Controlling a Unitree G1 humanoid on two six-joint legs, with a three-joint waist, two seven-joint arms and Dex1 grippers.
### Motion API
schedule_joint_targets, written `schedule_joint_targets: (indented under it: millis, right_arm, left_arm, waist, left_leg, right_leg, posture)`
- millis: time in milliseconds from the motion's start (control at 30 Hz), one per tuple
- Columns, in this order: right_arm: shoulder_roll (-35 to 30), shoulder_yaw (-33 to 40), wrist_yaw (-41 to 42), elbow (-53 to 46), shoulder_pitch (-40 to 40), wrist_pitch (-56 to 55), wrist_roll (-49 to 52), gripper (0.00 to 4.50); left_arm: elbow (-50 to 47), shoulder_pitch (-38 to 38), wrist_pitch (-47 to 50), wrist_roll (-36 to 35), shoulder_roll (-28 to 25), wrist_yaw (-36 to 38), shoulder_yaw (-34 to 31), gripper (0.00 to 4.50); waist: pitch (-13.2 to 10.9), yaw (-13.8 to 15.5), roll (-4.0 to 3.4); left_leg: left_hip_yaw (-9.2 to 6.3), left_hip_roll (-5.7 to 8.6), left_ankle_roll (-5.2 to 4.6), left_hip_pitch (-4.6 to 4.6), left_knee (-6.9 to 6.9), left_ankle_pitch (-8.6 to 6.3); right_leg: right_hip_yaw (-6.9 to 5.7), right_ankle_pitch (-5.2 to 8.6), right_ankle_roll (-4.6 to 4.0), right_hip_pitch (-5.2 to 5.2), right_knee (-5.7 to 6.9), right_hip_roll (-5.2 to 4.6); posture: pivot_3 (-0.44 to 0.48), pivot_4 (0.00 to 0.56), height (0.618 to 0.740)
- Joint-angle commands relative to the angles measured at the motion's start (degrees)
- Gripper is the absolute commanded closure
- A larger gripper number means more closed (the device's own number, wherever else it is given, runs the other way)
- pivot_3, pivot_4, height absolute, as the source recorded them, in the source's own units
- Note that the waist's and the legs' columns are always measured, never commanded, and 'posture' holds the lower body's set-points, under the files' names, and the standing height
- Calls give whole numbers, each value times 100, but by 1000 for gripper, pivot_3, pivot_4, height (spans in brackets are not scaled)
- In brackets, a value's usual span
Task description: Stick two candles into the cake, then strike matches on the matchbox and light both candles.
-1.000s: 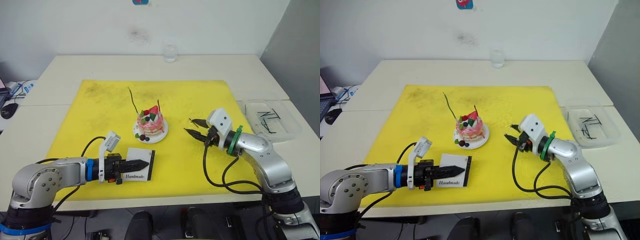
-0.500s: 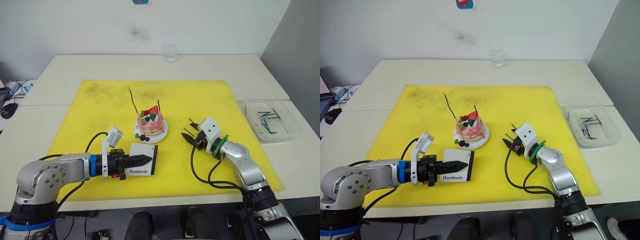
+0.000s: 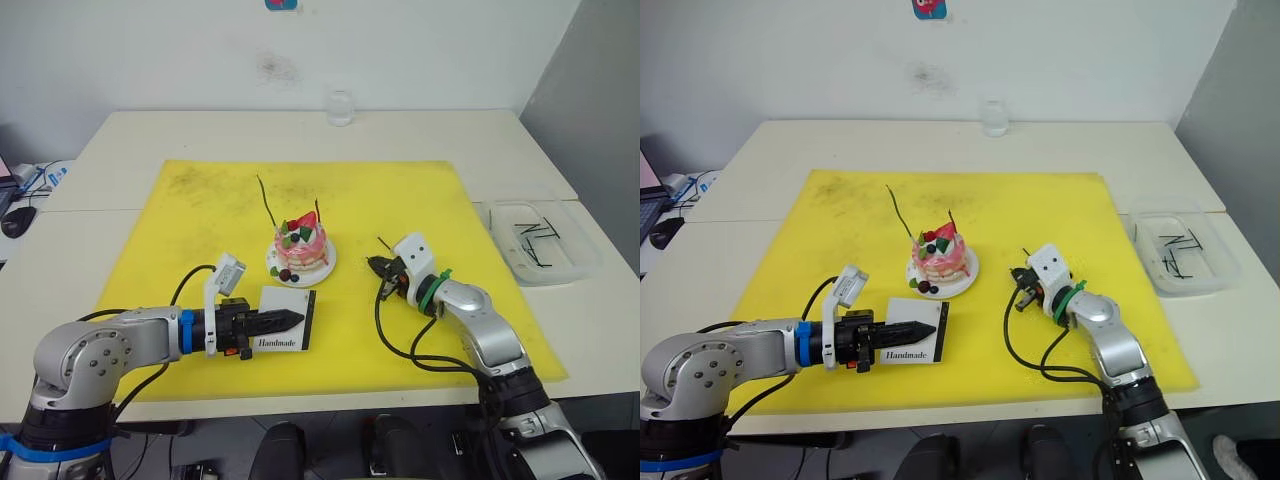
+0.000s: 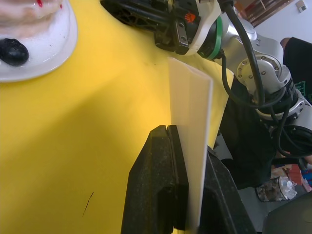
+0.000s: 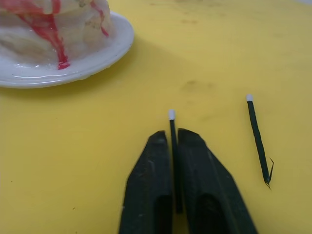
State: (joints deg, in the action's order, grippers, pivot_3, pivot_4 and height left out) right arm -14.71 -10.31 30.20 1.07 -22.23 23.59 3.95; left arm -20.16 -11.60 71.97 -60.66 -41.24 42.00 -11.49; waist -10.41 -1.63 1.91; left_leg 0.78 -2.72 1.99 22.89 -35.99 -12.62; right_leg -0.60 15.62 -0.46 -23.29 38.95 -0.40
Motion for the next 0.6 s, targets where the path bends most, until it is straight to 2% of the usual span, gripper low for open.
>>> schedule_joint_targets:
  millis: [33, 300, 467, 600]
  right_arm:
    - [54, 1, -139, 56, 42, 148, -44, 4464]
    - [101, 97, 22, -409, 131, 181, 249, 4464]
    - [-416, 240, 311, -1574, 499, 774, 514, 4464]
    - [-876, 450, 406, -2513, 1275, 942, 701, 4464]
  left_arm:
    - [-169, 14, -72, -117, 18, 13, 7, 4500]
    - [-134, -6, -72, -100, 20, 6, 22, 4500]
    - [-111, -95, -87, -92, 64, -12, 79, 4500]
    - [-129, -140, -64, -143, 104, 3, 128, 4500]
  waist:
    - [1, -1, 1]
    - [1, -3, 1]
    - [-1, 4, 0]
    - [0, 28, 0]
  left_leg:
    - [0, 0, 0, -1, 0, 0]
    - [0, 0, 0, -2, 0, 0]
    - [-1, -2, 0, 7, 3, 0]
    - [0, 0, 1, 11, 4, -1]
  right_leg:
    - [0, 0, 0, 0, 0, 0]
    - [-1, -1, 0, 0, 2, 4]
    - [-1, 1, 0, -4, -6, 4]
    - [-1, 5, 7, -5, -9, -6]
  posture:
    - [0, 150, 740]
    - [0, 150, 740]
    - [0, 150, 740]
    - [0, 150, 740]
